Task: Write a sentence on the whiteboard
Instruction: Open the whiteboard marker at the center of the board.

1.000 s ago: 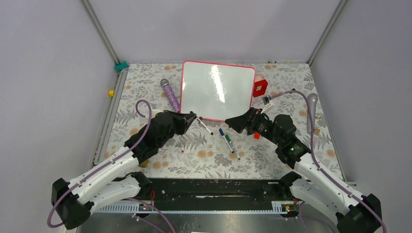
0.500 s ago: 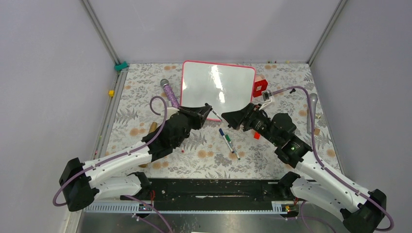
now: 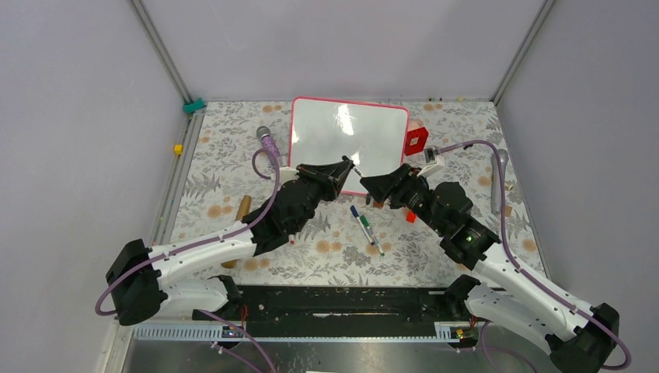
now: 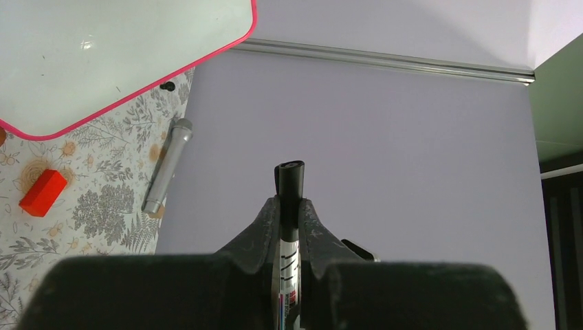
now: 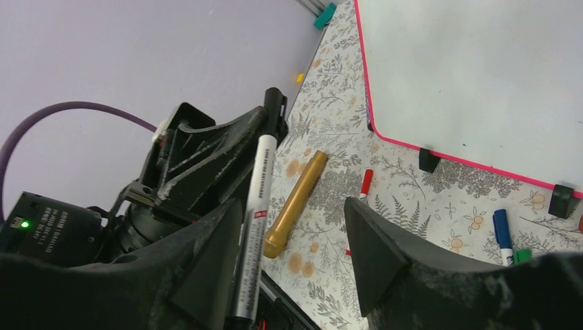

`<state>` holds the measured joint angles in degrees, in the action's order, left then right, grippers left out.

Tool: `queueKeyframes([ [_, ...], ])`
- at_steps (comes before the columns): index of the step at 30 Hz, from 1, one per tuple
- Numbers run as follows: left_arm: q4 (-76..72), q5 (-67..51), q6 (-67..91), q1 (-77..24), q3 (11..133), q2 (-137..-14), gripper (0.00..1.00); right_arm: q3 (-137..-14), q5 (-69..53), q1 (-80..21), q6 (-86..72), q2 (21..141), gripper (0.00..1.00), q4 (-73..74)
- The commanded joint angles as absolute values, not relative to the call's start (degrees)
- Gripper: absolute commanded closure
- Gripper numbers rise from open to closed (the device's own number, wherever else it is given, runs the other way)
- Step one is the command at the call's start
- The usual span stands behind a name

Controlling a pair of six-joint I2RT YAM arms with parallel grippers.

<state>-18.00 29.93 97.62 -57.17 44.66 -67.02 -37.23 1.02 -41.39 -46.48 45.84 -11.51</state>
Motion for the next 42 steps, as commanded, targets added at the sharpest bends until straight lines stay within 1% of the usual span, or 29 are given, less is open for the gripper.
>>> queueKeyframes([
  [1,-24.23,28.94,99.49,-57.65,47.43,-68.81,1.00,-38.87,3.84,-42.11,-46.78,45.20,0.39,-13.17],
  [4,-24.39,28.97,98.88,-57.91,47.80,-69.09,1.00,-38.81,4.38,-42.17,-46.91,45.13,0.45,-13.01],
  [7,-24.35,29.13,98.32,-58.00,47.82,-68.85,1.00,-38.60,4.86,-42.13,-47.15,45.08,0.46,-13.19],
  [9,-24.23,29.32,97.51,-58.22,47.88,-68.74,1.00,-38.43,5.12,-42.16,-47.32,45.07,0.48,-13.31],
  [11,-23.77,29.72,97.01,-58.50,48.14,-68.65,1.00,-38.25,5.01,-42.14,-47.68,45.30,0.54,-13.63],
  [17,-23.37,29.60,97.73,-58.86,48.05,-68.69,1.00,-37.93,5.52,-42.11,-47.74,45.18,0.56,-14.63],
  [19,-22.96,29.82,97.93,-59.05,48.04,-68.67,1.00,-38.04,5.78,-42.19,-47.36,45.16,0.62,-14.74],
  [21,-22.94,29.80,98.39,-59.07,47.87,-68.69,1.00,-38.25,5.76,-42.16,-47.22,45.17,0.65,-14.60],
  [22,-23.01,29.80,98.56,-59.06,47.75,-68.60,1.00,-38.30,5.75,-42.13,-47.16,45.24,0.68,-14.63],
  [23,-23.18,29.87,98.61,-59.06,47.66,-68.52,1.00,-38.25,5.73,-42.10,-47.17,45.15,0.71,-14.63],
  [25,-23.21,29.97,98.55,-59.06,47.48,-68.40,1.00,-38.08,5.63,-42.11,-47.27,45.15,0.87,-14.76],
  [26,-23.20,30.09,98.45,-59.06,47.46,-68.34,1.00,-38.02,5.60,-42.16,-47.25,45.06,0.91,-14.54],
  [27,-23.17,30.16,98.44,-59.06,47.42,-68.26,1.00,-37.86,5.66,-42.16,-47.32,44.85,0.95,-14.54],
  [29,-23.20,30.55,98.43,-59.06,47.17,-68.11,1.00,-37.55,5.93,-42.13,-47.41,44.48,0.99,-14.53],
  [30,-23.20,30.78,98.54,-59.06,46.97,-67.97,1.00,-37.35,6.17,-42.18,-47.49,44.21,1.00,-14.49],
  [35,-22.06,32.08,98.37,-59.06,46.45,-66.32,1.00,-37.01,6.07,-42.13,-47.28,43.16,1.00,-13.53],
  [42,-10.87,36.78,96.74,-57.22,47.82,-61.88,1.00,-36.14,4.29,-42.11,-46.74,40.74,1.00,-11.15],
])
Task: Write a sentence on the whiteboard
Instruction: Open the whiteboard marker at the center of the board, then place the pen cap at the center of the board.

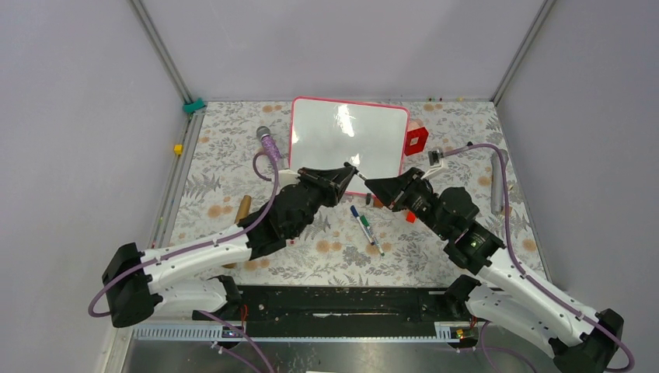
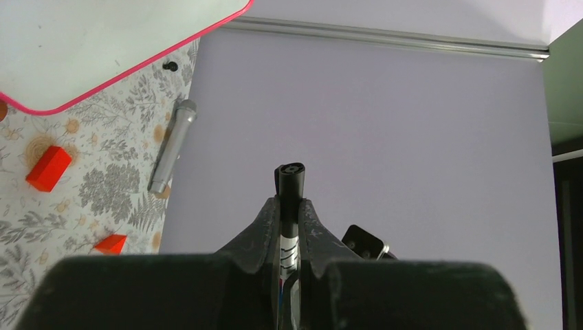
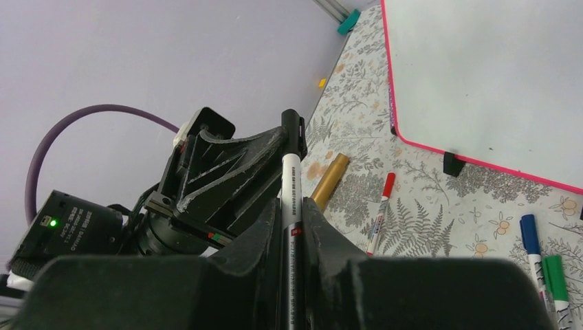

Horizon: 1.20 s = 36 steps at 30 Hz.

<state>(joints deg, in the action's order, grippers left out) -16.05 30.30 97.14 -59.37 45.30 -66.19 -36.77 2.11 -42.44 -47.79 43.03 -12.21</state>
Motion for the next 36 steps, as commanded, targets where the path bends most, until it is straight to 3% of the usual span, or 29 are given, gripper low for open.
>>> queueKeyframes([
  [1,-9.30,36.60,96.65,-56.34,47.97,-60.97,1.00,-35.93,3.95,-42.18,-46.72,40.13,1.00,-10.53],
  [13,4.77,37.74,93.88,-48.13,46.34,-53.98,1.00,-33.33,1.31,-42.12,-45.01,33.43,1.00,-2.68],
  [18,23.12,39.16,83.60,-44.37,48.62,-49.73,1.00,-35.45,6.50,-42.12,-38.19,31.45,1.00,7.93],
  [22,34.01,36.92,75.21,-42.38,48.26,-48.84,1.00,-38.01,3.92,-42.07,-30.29,32.81,1.00,14.62],
  [29,34.61,28.46,62.27,-37.98,38.40,-46.34,1.00,-40.14,5.19,-42.03,-25.23,32.46,1.00,24.79],
  [36,33.45,22.17,57.46,-32.07,35.38,-51.89,1.00,-40.71,3.66,-42.06,-26.81,33.01,1.00,28.18],
])
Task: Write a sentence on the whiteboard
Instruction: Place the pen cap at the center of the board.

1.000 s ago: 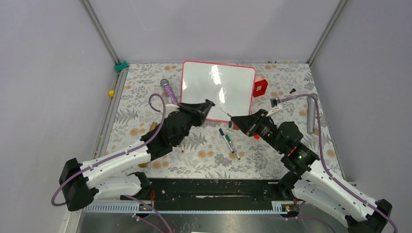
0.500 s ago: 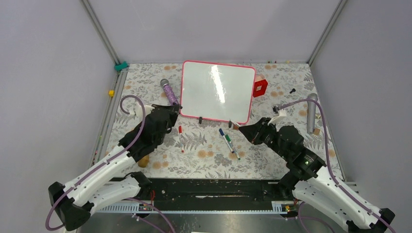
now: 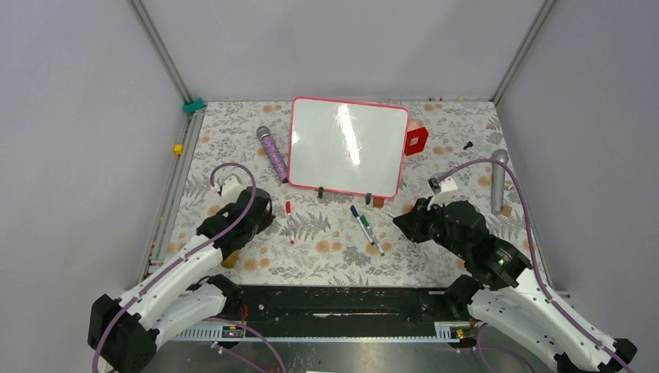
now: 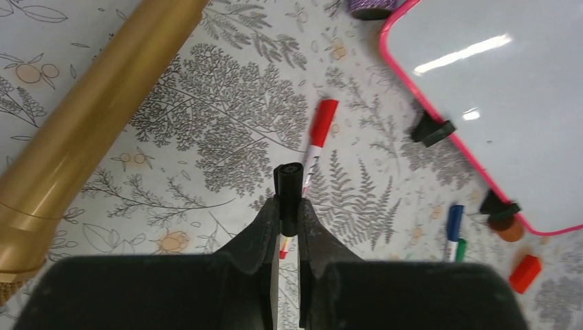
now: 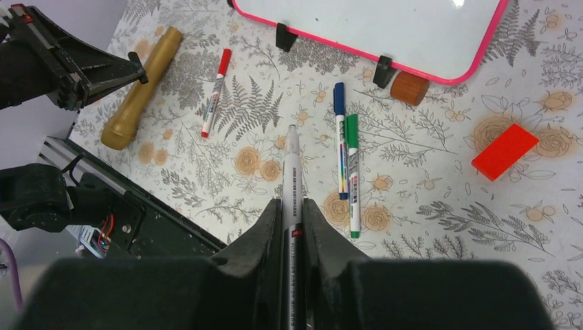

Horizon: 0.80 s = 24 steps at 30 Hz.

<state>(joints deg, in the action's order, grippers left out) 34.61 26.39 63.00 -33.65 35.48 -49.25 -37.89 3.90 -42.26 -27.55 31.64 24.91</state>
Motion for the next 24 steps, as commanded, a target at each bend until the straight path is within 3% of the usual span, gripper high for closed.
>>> queueKeyframes([
  [1,32.97,21.95,56.73,-31.77,35.33,-53.15,1.00,-41.15,3.29,-42.06,-27.00,33.83,1.00,28.86],
  [19,26.45,16.16,50.79,-28.21,36.13,-68.99,1.00,-52.47,15.67,-42.09,-37.54,46.65,1.00,49.39],
  [24,26.21,15.78,50.55,-27.77,36.29,-71.55,1.00,-51.78,17.29,-42.06,-35.18,47.12,1.00,48.98],
])
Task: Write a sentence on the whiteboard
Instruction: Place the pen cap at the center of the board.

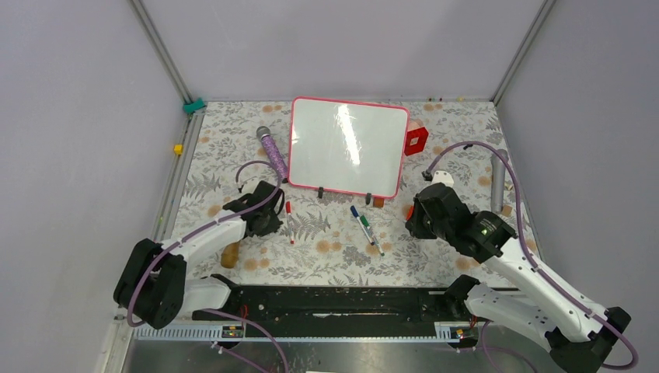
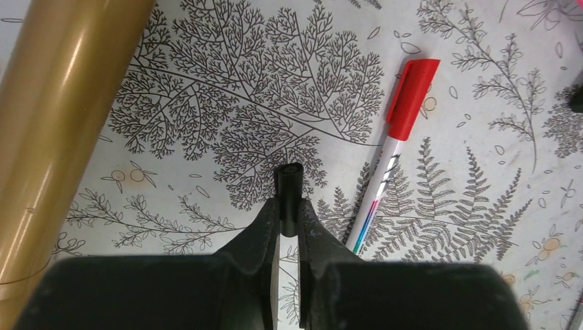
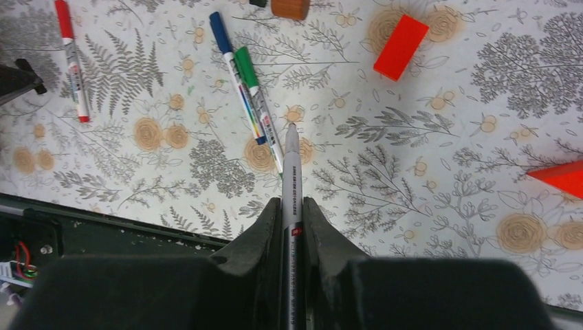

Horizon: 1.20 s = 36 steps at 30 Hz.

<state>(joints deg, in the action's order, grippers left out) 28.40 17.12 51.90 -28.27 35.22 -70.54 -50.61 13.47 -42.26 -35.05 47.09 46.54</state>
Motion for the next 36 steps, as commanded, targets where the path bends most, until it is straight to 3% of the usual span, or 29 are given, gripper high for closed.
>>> queueKeyframes([
  [1,26.04,15.74,50.42,-27.70,36.22,-71.96,1.00,-51.24,17.20,-42.07,-34.80,46.92,1.00,48.43],
  [4,26.46,15.89,49.90,-27.30,36.72,-73.31,0.95,-50.41,18.34,-42.07,-35.66,46.34,1.00,47.81],
  [10,26.72,14.06,47.24,-27.29,37.40,-69.59,0.77,-51.21,19.39,-42.07,-37.01,46.88,1.00,48.19],
  [15,29.80,15.10,45.50,-27.23,39.18,-63.71,0.33,-51.30,19.74,-42.09,-37.51,47.48,1.00,47.46],
  [21,25.23,7.14,38.26,-27.30,40.21,-57.20,0.16,-49.16,13.35,-41.66,-33.35,46.24,1.00,40.93],
  [24,17.65,0.76,35.45,-27.24,38.83,-54.72,0.04,-47.77,11.17,-40.91,-31.68,44.58,1.00,36.00],
  [29,4.54,-5.22,33.67,-25.91,36.61,-53.54,0.01,-48.85,12.01,-37.77,-31.25,45.05,1.00,34.03],
  [36,-3.01,-9.43,35.22,-17.74,43.51,-64.35,0.02,-48.88,10.44,-26.00,-35.77,44.96,1.00,31.33],
])
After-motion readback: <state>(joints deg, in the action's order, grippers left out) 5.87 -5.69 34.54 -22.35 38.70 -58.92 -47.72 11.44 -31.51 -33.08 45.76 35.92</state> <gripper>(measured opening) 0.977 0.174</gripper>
